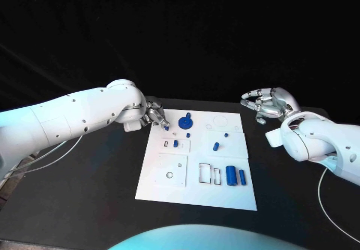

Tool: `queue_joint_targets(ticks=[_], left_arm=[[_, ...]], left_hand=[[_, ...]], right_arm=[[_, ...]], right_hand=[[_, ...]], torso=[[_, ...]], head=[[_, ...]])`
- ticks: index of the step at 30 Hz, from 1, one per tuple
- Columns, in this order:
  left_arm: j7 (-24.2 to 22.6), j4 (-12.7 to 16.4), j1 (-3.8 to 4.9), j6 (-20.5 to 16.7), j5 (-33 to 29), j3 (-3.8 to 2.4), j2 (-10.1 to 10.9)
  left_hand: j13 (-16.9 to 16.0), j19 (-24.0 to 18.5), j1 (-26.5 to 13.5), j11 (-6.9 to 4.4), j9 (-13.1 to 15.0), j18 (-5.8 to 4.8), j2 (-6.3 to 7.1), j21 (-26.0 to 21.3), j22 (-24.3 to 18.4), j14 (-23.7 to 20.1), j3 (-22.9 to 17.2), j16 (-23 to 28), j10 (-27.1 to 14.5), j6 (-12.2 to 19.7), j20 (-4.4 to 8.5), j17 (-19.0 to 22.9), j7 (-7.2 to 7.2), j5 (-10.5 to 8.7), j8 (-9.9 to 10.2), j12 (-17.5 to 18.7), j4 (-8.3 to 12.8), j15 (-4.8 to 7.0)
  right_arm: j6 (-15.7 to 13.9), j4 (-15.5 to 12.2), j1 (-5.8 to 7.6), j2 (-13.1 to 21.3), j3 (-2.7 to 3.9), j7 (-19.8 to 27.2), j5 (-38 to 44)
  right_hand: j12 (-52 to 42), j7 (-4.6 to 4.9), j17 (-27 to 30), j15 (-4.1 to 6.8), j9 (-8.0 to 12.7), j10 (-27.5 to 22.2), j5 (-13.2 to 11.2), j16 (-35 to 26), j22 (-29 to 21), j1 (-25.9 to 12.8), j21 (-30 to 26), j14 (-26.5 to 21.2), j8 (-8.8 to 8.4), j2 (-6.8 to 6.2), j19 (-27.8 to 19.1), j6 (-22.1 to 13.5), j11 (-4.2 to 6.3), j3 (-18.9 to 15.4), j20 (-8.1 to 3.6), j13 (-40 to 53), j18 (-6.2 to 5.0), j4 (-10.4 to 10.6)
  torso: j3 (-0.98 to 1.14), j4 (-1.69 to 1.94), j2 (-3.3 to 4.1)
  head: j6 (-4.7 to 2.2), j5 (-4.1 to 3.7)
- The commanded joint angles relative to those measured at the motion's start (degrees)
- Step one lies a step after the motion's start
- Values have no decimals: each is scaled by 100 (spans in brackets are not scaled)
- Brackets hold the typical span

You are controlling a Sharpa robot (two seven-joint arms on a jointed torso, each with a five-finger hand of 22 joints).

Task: Assemble the parts on the task board

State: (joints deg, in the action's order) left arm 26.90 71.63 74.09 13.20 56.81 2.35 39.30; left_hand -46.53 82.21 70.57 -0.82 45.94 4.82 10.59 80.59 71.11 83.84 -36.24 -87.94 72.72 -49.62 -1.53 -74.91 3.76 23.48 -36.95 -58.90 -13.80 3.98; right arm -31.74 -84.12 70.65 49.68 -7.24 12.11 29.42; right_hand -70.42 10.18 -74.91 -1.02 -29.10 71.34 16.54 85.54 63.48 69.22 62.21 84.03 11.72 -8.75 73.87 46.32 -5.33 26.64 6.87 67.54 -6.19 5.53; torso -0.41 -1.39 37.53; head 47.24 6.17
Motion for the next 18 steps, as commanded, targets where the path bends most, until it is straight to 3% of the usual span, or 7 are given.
queue_joint_targets(ticks=[1, 14, 18], left_arm=[[-303, 205, -36, -348, 281, -2, 98], [-349, 753, -205, -530, 657, -1, 448], [-316, 862, -239, -526, 711, -1, 514]], left_hand=[[-19, 50, -7, -3, -6, -100, 70, 23, 17, 522, -1149, -20, 37, -49, -3, -1160, 5, 32, -38, -29, 1116, 43], [-91, 83, -54, -23, -14, -115, 152, 65, 95, 536, -1226, -47, 122, -120, 10, -1209, -16, 89, -44, -92, 1185, 62], [-116, 89, -70, -29, -18, -118, 172, 74, 110, 539, -1244, -54, 146, -140, 12, -1220, -21, 113, -42, -111, 1197, 66]], right_arm=[[51, -4, -8, 9, 0, 37, 13], [54, -4, -29, 21, -3, 35, 8], [57, -2, -38, 18, -3, 35, 5]], right_hand=[[11, -13, -454, 44, 0, 3, 33, -24, 1, -52, -34, 329, 35, -3, 13, -6, 32, -10, -40, -4, -74, 38], [11, -13, -454, 44, 0, 3, 33, -24, 1, -52, -34, 329, 35, -3, 13, -6, 32, -10, -40, -4, -74, 38], [11, -13, -454, 44, 0, 3, 33, -24, 1, -52, -34, 329, 35, -3, 13, -6, 32, -10, -40, -4, -74, 38]], torso=[[-3, -1, 4], [7, 10, 3], [2, -4, 7]], head=[[8, 0], [21, 33], [30, 36]])
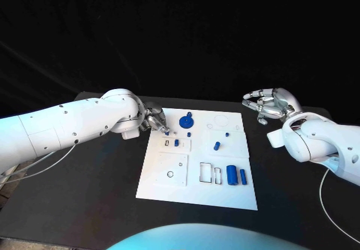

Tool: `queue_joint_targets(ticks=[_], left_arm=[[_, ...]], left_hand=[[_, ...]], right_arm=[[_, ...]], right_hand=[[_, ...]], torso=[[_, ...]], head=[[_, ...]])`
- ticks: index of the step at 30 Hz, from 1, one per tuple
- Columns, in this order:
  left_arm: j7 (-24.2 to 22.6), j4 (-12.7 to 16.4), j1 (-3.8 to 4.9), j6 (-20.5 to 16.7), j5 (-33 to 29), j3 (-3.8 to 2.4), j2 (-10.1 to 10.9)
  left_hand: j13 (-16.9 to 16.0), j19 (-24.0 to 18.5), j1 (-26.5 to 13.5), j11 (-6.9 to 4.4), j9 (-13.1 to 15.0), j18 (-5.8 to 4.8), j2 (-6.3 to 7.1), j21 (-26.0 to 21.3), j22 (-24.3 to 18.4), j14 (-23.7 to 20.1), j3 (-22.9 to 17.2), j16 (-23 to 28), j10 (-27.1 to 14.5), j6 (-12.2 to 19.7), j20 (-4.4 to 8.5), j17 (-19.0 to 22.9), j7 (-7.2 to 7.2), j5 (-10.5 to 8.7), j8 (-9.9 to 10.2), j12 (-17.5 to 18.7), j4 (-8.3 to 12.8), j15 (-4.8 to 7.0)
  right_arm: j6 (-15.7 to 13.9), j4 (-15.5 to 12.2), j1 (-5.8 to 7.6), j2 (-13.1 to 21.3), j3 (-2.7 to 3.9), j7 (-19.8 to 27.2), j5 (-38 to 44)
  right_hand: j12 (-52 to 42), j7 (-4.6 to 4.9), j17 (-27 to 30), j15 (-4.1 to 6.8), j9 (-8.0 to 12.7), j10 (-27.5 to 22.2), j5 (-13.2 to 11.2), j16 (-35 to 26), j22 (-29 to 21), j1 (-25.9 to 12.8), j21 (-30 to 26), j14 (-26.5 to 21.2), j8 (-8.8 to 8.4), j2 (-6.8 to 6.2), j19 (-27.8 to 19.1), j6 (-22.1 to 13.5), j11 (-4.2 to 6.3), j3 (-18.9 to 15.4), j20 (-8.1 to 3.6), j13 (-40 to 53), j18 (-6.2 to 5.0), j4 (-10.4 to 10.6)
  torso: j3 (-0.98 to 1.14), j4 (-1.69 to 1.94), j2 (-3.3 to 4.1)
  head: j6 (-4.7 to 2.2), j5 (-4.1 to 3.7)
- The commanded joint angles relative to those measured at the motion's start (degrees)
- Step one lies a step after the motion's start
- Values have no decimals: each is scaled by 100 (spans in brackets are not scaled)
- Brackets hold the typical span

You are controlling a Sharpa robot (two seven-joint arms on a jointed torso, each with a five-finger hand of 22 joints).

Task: Assemble the parts on the task board

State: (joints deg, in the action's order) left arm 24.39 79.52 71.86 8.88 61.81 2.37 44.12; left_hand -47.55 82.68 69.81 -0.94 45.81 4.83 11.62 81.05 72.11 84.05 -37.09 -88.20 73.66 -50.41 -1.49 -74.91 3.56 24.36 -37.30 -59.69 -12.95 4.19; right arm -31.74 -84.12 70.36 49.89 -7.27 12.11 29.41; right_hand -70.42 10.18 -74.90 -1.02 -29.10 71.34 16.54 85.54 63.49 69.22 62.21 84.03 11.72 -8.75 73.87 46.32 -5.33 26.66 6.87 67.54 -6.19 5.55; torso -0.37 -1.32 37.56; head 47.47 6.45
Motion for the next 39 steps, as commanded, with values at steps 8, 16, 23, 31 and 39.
queue_joint_targets(ticks=[8, 16, 23, 31, 39], left_arm=[[-28, 231, -91, -151, 255, 4, 107], [13, 313, -154, -199, 266, 6, 141], [67, 329, -180, -116, 260, 7, 145], [136, 285, -206, -22, 231, 10, 122], [190, 228, -215, 40, 182, 15, 105]], left_hand=[[-61, 56, -29, -27, -11, -124, 100, 46, 42, 522, -1193, -38, 100, -99, 16, -1238, -12, 95, -4, -71, 1129, 54], [-108, 61, -52, -34, -13, -126, 122, 53, 53, 523, -1210, -40, 135, -122, 21, -1241, -19, 147, -3, -107, 1141, 60], [-137, 61, -69, -39, -14, -126, 136, 54, 54, 527, -1220, -47, 159, -140, 24, -1253, -25, 189, -3, -130, 1147, 65], [-137, 65, -73, -41, -14, -128, 140, 58, 62, 526, -1222, -46, 162, -144, 25, -1251, -26, 201, -3, -130, 1149, 66], [-139, 63, -78, -42, -15, -127, 144, 56, 58, 527, -1224, -46, 166, -148, 25, -1253, -27, 215, -2, -132, 1151, 67]], right_arm=[[58, -9, -19, -3, 0, 34, 2], [59, -9, -21, -2, 0, 33, 0], [60, -9, -23, -1, 0, 32, 0], [60, -6, -24, -2, 0, 33, -1], [65, 2, -27, -11, 0, 33, -1]], right_hand=[[11, -15, -454, 45, 0, 5, 46, -26, 4, -66, -35, 329, 42, 2, 17, -4, 34, -15, -41, -7, -73, 49], [11, -15, -454, 45, 0, 5, 46, -26, 4, -66, -35, 329, 42, 2, 17, -4, 34, -15, -41, -7, -73, 49], [10, -16, -459, 46, 1, 6, 51, -24, 6, -69, -34, 331, 46, 4, 21, -5, 35, -16, -42, -8, -72, 53], [10, -16, -459, 46, 1, 6, 51, -24, 6, -69, -34, 331, 46, 4, 21, -5, 35, -16, -42, -8, -72, 53], [10, -16, -459, 46, 1, 6, 51, -24, 6, -69, -34, 331, 46, 4, 21, -5, 35, -16, -42, -8, -72, 53]], torso=[[-3, -13, 5], [-3, -15, 3], [-1, -6, 7], [3, -11, 2], [3, -9, 2]], head=[[27, 20], [32, 19], [52, 18], [68, 28], [76, 24]])
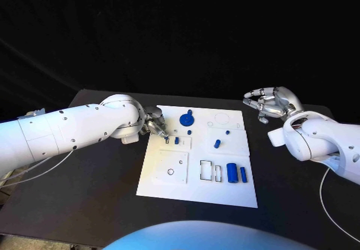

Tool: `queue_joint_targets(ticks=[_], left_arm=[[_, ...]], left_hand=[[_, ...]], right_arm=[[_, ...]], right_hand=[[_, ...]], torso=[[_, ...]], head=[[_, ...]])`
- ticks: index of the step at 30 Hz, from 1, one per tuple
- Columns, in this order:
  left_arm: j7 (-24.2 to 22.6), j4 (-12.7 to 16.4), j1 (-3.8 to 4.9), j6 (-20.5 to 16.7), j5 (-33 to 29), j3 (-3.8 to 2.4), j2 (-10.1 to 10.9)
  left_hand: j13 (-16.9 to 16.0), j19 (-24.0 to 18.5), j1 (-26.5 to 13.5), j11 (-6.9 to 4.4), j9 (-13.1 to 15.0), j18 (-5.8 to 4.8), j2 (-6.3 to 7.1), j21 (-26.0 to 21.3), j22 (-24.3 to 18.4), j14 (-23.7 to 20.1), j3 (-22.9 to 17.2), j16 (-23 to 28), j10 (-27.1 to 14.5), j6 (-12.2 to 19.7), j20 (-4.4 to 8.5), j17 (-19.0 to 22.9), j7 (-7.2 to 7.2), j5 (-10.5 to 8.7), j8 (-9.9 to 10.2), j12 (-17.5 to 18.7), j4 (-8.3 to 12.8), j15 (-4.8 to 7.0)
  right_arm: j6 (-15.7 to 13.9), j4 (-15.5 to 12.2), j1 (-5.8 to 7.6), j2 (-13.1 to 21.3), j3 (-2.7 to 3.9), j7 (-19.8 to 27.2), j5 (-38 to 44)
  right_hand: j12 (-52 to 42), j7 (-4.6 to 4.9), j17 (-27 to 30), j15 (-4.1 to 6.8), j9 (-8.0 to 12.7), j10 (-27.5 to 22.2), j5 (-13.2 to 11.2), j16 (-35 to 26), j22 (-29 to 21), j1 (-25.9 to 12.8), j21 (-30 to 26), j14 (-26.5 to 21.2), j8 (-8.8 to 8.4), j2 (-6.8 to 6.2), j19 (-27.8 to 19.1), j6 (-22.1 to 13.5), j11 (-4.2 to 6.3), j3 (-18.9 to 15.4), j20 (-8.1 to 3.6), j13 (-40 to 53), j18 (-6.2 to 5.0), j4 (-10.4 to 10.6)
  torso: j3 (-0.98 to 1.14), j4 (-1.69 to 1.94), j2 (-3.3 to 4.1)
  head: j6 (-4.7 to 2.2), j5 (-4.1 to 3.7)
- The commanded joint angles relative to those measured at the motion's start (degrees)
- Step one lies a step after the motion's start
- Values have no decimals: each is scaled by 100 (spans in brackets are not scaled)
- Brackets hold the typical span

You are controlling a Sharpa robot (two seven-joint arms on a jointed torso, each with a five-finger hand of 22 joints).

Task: Assemble the parts on the task board

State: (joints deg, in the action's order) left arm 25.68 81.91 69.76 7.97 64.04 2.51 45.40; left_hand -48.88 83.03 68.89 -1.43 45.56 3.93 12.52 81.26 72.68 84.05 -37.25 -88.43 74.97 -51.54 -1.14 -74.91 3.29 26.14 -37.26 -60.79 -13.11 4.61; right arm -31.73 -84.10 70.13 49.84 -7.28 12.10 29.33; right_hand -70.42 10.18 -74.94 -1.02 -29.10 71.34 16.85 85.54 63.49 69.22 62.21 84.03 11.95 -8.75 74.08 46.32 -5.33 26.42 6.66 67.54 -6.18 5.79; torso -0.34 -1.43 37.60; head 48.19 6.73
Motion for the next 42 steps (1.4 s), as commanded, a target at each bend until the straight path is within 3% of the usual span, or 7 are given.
queue_joint_targets(ticks=[1, 21, 42], left_arm=[[65, -19, -7, 139, -50, 3, -27], [98, -41, -42, 227, -139, 13, -69], [123, -38, -45, 366, -142, 13, -70]], left_hand=[[-7, 28, 14, 8, 10, -37, 53, 35, 1, 526, -1208, -24, 34, -35, -10, -1253, 0, 37, -6, -22, 1166, 25], [-6, 29, 4, 5, 9, -37, 56, 36, 2, 525, -1212, -23, 39, -42, -8, -1251, -2, 53, -4, -21, 1167, 27], [-10, 30, -5, 1, 8, -38, 69, 38, 7, 529, -1219, -30, 49, -55, -6, -1264, -7, 93, -2, -24, 1178, 31]], right_arm=[[65, 1, -5, -7, 1, 34, 7], [68, 9, -13, -11, 1, 36, 7], [69, 13, -18, -10, 1, 40, 7]], right_hand=[[10, -16, -456, 46, 1, 6, 20, -24, 6, -69, -34, 331, 24, 4, -1, -5, 35, 9, -21, -8, -72, 30], [10, -16, -456, 46, 1, 6, 20, -24, 6, -69, -34, 331, 24, 4, -1, -5, 35, 9, -21, -8, -72, 30], [1, -19, -462, 49, 3, 15, 28, -23, 15, -65, -30, 334, 35, 3, 11, -10, 38, 9, -23, -4, -70, 31]], torso=[[-1, 1, -1], [-9, 4, -1], [-4, -4, 1]], head=[[6, -1], [20, -28], [36, -16]])
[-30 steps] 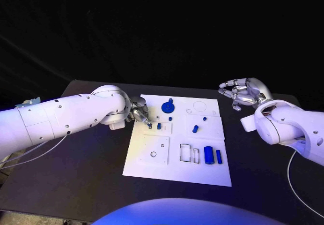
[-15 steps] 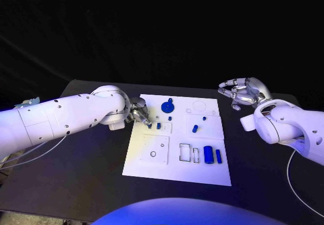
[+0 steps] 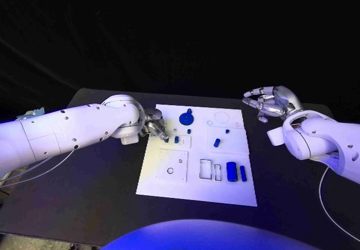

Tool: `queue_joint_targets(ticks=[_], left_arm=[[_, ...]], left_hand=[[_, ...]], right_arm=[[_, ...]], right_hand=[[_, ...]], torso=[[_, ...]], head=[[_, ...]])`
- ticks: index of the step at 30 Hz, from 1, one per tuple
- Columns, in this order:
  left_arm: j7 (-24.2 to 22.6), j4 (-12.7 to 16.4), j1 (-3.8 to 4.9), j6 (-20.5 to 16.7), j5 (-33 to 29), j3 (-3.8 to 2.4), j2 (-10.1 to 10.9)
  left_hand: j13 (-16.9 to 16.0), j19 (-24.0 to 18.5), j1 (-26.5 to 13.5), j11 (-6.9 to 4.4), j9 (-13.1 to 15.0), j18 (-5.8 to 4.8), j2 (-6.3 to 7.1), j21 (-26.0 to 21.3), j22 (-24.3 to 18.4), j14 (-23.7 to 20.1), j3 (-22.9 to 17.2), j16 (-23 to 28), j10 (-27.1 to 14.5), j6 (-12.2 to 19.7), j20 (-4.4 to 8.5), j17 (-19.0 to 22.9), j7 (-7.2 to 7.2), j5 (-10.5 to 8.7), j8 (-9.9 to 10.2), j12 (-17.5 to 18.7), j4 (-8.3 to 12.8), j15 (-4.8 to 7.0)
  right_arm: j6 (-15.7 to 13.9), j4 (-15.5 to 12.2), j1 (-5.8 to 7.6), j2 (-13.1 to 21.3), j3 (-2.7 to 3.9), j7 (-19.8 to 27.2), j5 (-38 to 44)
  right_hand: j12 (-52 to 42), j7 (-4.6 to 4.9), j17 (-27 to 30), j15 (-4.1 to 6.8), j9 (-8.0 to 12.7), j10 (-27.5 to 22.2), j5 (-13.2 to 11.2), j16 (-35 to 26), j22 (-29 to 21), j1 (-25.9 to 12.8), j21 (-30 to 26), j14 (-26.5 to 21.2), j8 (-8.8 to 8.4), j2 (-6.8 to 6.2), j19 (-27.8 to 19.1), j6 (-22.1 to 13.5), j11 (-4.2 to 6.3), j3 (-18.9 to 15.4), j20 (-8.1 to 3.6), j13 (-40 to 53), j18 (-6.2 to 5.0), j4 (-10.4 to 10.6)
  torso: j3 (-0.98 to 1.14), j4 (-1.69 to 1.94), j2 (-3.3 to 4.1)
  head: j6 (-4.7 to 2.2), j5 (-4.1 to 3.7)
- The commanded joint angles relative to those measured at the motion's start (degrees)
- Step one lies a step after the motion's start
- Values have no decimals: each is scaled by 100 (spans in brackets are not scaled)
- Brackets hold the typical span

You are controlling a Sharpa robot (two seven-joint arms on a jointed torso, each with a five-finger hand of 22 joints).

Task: Assemble the parts on the task board

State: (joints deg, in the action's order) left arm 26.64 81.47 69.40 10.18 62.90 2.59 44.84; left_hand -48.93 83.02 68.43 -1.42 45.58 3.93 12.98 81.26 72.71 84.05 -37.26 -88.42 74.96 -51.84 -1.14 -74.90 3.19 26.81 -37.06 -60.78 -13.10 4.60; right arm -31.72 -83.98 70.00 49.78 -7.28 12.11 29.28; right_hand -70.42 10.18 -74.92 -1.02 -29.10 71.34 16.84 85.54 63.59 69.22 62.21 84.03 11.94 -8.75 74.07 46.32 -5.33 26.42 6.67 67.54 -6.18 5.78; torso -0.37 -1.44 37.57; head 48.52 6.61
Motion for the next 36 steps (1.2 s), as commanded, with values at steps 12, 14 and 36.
queue_joint_targets(ticks=[12, 14, 36], left_arm=[[49, -5, -9, 198, -27, 5, -16], [48, -9, -9, 203, -26, 5, -17], [46, -82, -8, 490, -11, 5, -100]], left_hand=[[-12, 32, 33, -4, 5, -39, 36, 41, 9, 530, -1224, -32, 60, -39, -4, -1267, -1, 67, -22, -28, 1188, 35], [-11, 31, 31, -5, 5, -39, 38, 40, 7, 531, -1225, -35, 62, -42, -3, -1273, -2, 78, -22, -28, 1190, 36], [-52, 38, 20, -12, 4, -43, 65, 50, 27, 537, -1233, -47, 92, -69, 2, -1296, -10, 153, -20, -56, 1216, 40]], right_arm=[[68, 6, -14, -7, 1, 40, 12], [67, 6, -15, -7, 1, 41, 12], [66, 6, -19, -3, 1, 41, 12]], right_hand=[[1, -19, -465, 49, 3, 15, 28, -23, 5, -65, -30, 334, 35, 3, 12, -10, 38, 9, -24, -4, -70, 32], [1, -19, -465, 49, 3, 15, 28, -23, 5, -65, -30, 334, 35, 3, 12, -10, 38, 9, -24, -4, -70, 32], [1, -19, -465, 49, 3, 15, 28, -23, 5, -65, -30, 334, 35, 3, 12, -10, 38, 9, -24, -4, -70, 32]], torso=[[-1, 5, 1], [-3, 3, 2], [2, -2, 2]], head=[[10, 4], [12, 7], [49, 6]])
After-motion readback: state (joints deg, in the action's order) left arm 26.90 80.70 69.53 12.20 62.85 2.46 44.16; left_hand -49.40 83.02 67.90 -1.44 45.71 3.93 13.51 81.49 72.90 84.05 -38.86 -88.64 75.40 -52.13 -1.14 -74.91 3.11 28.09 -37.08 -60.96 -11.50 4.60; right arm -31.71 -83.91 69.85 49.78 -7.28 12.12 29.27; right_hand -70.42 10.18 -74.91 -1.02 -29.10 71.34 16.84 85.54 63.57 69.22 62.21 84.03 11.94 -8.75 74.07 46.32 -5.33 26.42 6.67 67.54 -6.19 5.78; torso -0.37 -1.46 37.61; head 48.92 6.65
